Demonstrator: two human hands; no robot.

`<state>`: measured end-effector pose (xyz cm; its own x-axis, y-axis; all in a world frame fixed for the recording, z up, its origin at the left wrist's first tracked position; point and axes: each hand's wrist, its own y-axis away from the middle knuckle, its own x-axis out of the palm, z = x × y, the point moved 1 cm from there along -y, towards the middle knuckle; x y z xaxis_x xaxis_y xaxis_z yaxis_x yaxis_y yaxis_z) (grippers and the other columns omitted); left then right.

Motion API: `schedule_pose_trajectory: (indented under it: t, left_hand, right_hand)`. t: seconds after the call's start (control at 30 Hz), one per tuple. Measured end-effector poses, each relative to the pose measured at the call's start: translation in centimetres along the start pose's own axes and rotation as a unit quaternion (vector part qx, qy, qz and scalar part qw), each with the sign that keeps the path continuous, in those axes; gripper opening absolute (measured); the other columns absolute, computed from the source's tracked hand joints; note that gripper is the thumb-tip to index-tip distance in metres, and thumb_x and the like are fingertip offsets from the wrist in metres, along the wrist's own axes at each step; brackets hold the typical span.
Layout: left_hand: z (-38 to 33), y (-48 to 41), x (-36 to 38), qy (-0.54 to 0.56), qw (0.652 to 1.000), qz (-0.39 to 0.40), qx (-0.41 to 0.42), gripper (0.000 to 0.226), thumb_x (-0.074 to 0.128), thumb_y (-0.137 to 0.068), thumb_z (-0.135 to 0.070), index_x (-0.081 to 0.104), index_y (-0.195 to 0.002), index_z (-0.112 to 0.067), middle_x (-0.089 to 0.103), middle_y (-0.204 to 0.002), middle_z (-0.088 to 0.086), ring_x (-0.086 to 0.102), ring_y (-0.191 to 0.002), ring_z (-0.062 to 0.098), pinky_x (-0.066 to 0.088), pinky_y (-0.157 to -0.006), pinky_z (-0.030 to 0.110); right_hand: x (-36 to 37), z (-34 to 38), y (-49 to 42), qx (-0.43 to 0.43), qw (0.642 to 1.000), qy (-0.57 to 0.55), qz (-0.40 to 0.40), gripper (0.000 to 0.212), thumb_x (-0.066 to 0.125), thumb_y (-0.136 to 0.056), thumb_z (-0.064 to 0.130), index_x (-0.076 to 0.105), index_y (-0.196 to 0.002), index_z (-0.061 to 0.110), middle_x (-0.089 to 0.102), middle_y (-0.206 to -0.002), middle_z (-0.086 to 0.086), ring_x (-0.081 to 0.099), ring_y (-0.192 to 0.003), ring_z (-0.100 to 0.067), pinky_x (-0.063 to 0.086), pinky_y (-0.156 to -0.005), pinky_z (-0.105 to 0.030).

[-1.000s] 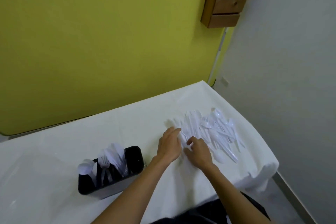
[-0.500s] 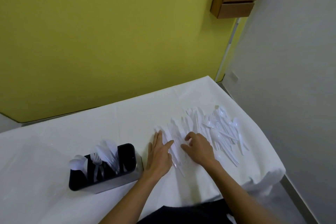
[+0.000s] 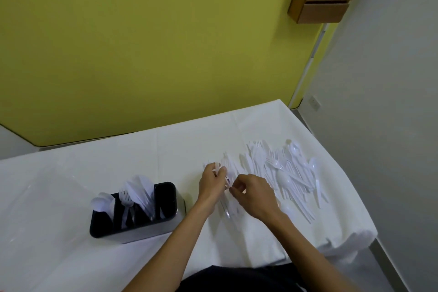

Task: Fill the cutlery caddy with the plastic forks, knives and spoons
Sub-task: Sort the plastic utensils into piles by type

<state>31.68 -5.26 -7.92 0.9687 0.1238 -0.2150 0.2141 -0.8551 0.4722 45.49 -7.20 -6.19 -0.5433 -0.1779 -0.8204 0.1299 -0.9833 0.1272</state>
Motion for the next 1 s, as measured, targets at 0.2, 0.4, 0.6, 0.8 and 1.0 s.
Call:
schedule_pose_trajectory:
  t: [0.2,0.4,0.6,0.8,1.0]
  left_hand:
    - [1.9,-0.7,-1.8,0.078,0.988,-0.092,-0.101,0.024,0.039,-0.102,-0.013,0.059,-0.114,-0.006,0.064,-0.084,0.010,0.062,-0.071,0.021,0.052,-0.063,0.027]
    - [2.3,-0.9,-2.3,0.242,0.948,-0.128,-0.160,0.035,0.036,-0.096,0.004,0.059,-0.121,-0.002,0.055,-0.084,0.012,0.054,-0.059,0.018,0.052,-0.055,0.030]
    - [1.2,-0.9,-2.4,0.219,0.957,-0.121,-0.145,0.027,0.039,-0.099,-0.020,0.061,-0.108,-0.007,0.035,-0.070,0.002,0.033,-0.052,0.015,0.028,-0.044,0.026]
    - [1.8,-1.4,-1.8,0.165,0.976,-0.085,-0.111,0.026,0.042,-0.100,-0.023,0.062,-0.108,-0.008,0.039,-0.068,0.003,0.036,-0.050,0.017,0.034,-0.046,0.028]
    - [2.3,-1.3,-2.2,0.160,0.975,-0.081,-0.127,0.023,0.041,-0.095,-0.010,0.062,-0.104,-0.008,0.052,-0.077,0.006,0.044,-0.052,0.018,0.038,-0.048,0.028]
  right_hand:
    - [1.0,-1.3,-0.8,0.032,0.998,-0.045,0.028,0.019,0.063,-0.090,0.041,0.068,-0.098,0.024,0.069,-0.090,0.011,0.063,-0.082,-0.007,0.053,-0.071,-0.024]
    - [1.8,-1.9,-0.8,0.067,0.997,0.039,-0.022,0.027,0.060,-0.092,0.030,0.053,-0.116,0.021,0.058,-0.110,0.003,0.062,-0.083,-0.016,0.047,-0.067,-0.025]
    - [2.9,-1.4,-0.8,0.038,0.997,0.063,-0.003,0.026,0.051,-0.095,0.023,0.049,-0.121,0.021,0.056,-0.110,0.000,0.058,-0.077,-0.017,0.045,-0.062,-0.027]
    - [3.7,0.9,-1.4,-0.024,0.997,0.077,0.001,0.028,0.049,-0.099,0.038,0.056,-0.123,0.024,0.064,-0.110,0.002,0.066,-0.085,-0.019,0.053,-0.070,-0.030]
    - [4.6,2.2,-1.8,-0.010,0.989,0.139,0.054,0.018,0.052,-0.094,0.033,0.056,-0.095,0.015,0.063,-0.090,0.000,0.062,-0.075,-0.020,0.043,-0.061,-0.030]
